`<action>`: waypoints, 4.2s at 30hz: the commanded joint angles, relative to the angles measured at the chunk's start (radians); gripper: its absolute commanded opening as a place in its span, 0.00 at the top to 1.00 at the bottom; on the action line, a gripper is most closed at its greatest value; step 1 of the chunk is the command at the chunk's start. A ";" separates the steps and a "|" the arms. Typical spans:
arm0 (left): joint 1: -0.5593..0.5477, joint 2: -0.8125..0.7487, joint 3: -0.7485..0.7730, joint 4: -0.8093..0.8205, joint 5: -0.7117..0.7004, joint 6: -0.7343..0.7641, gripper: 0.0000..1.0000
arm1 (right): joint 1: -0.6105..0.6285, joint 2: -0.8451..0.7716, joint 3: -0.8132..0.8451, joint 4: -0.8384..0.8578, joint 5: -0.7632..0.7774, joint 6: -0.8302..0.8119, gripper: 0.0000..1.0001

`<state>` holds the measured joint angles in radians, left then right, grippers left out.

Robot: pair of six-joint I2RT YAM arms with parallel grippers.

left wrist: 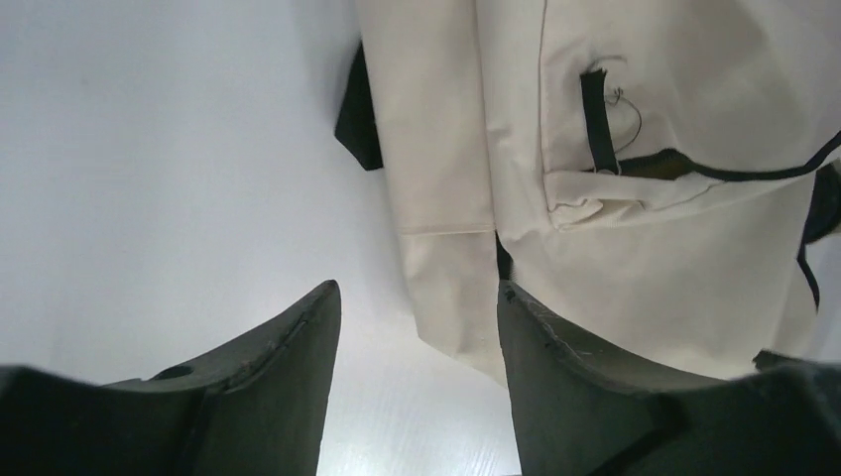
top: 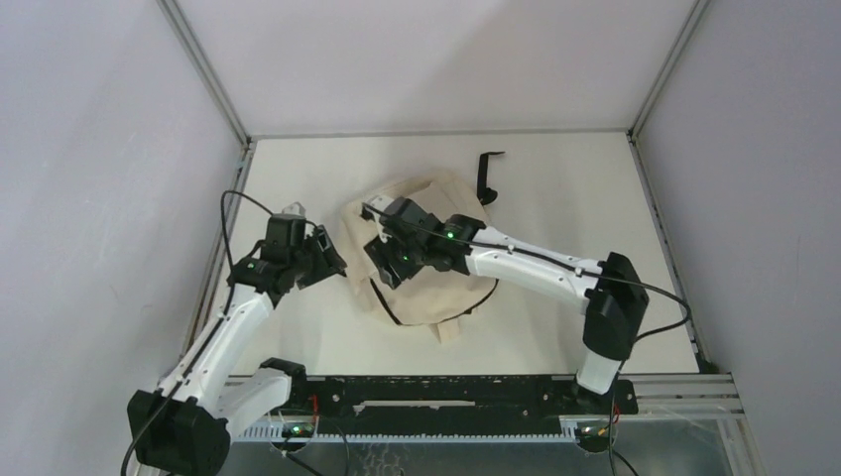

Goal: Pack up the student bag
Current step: Adjust the student bag at the center of the board.

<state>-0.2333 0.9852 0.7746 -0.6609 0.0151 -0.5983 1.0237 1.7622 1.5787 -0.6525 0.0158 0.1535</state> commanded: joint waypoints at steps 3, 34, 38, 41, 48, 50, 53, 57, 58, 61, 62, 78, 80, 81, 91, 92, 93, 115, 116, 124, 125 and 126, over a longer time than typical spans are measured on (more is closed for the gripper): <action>-0.061 -0.048 0.117 -0.023 -0.129 0.041 0.34 | -0.148 -0.344 -0.255 0.155 -0.080 0.035 0.33; -0.515 0.273 0.277 0.057 -0.013 0.129 0.31 | -0.562 -0.064 -0.406 0.225 0.062 0.299 0.63; -0.515 0.283 0.263 0.058 -0.012 0.128 0.34 | -0.546 -0.034 -0.396 0.229 0.185 0.315 0.64; -0.515 0.308 0.249 0.072 -0.011 0.128 0.37 | -0.539 -0.024 -0.396 0.255 0.226 0.329 0.67; -0.515 0.336 0.196 0.104 0.007 0.105 0.41 | -0.553 0.035 -0.389 0.303 0.179 0.349 0.72; -0.515 0.332 0.182 0.106 -0.011 0.101 0.41 | -0.559 0.040 -0.391 0.298 0.159 0.351 0.82; -0.513 0.327 0.168 0.101 -0.054 0.092 0.45 | -0.558 0.018 -0.394 0.283 0.144 0.339 1.00; -0.481 0.322 0.182 0.114 -0.046 0.088 0.49 | -0.552 -0.081 -0.448 0.273 0.145 0.330 1.00; -0.467 0.325 0.186 0.118 -0.048 0.092 0.49 | -0.553 -0.110 -0.465 0.270 0.146 0.328 1.00; -0.414 0.365 0.206 0.128 -0.045 0.105 0.49 | -0.549 -0.194 -0.512 0.249 0.138 0.316 1.00; -0.395 0.385 0.216 0.135 -0.038 0.109 0.49 | -0.545 -0.216 -0.526 0.239 0.141 0.313 1.00; -0.328 0.755 0.669 0.003 -0.083 0.131 0.48 | -0.544 -0.522 -0.761 0.161 0.106 0.347 0.63; -0.328 0.730 0.651 0.003 -0.098 0.130 0.48 | -0.615 -0.500 -0.751 0.208 0.031 0.318 0.36; -0.328 0.714 0.633 0.008 -0.101 0.128 0.48 | -0.641 -0.475 -0.737 0.221 0.009 0.313 0.31; -0.340 0.579 0.436 0.049 -0.038 0.083 0.46 | -0.754 -0.187 -0.570 0.355 -0.057 0.341 0.37; -0.345 0.575 0.420 0.054 -0.030 0.080 0.46 | -0.772 -0.166 -0.570 0.373 -0.069 0.350 0.41; -0.352 0.570 0.401 0.056 -0.024 0.076 0.45 | -0.782 -0.148 -0.570 0.392 -0.080 0.356 0.46; -0.385 0.597 0.187 0.291 0.146 -0.042 0.60 | -0.581 -0.427 -0.882 0.303 0.006 0.473 1.00; -0.382 0.600 0.219 0.268 0.120 -0.031 0.68 | -0.533 -0.454 -0.907 0.298 0.028 0.510 1.00; -0.308 0.674 0.557 0.139 0.040 0.035 1.00 | -0.208 -0.641 -0.948 0.276 0.114 0.674 0.72; -0.292 0.676 0.586 0.135 0.039 0.036 0.99 | -0.194 -0.666 -0.938 0.257 0.139 0.660 0.64; -0.278 0.675 0.607 0.135 0.043 0.039 0.97 | -0.180 -0.688 -0.926 0.249 0.160 0.630 0.58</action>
<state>-0.5564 1.6650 1.2121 -0.5617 0.0731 -0.5896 0.7872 1.1702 0.6033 -0.3870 0.1055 0.7628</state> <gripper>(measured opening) 0.005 0.310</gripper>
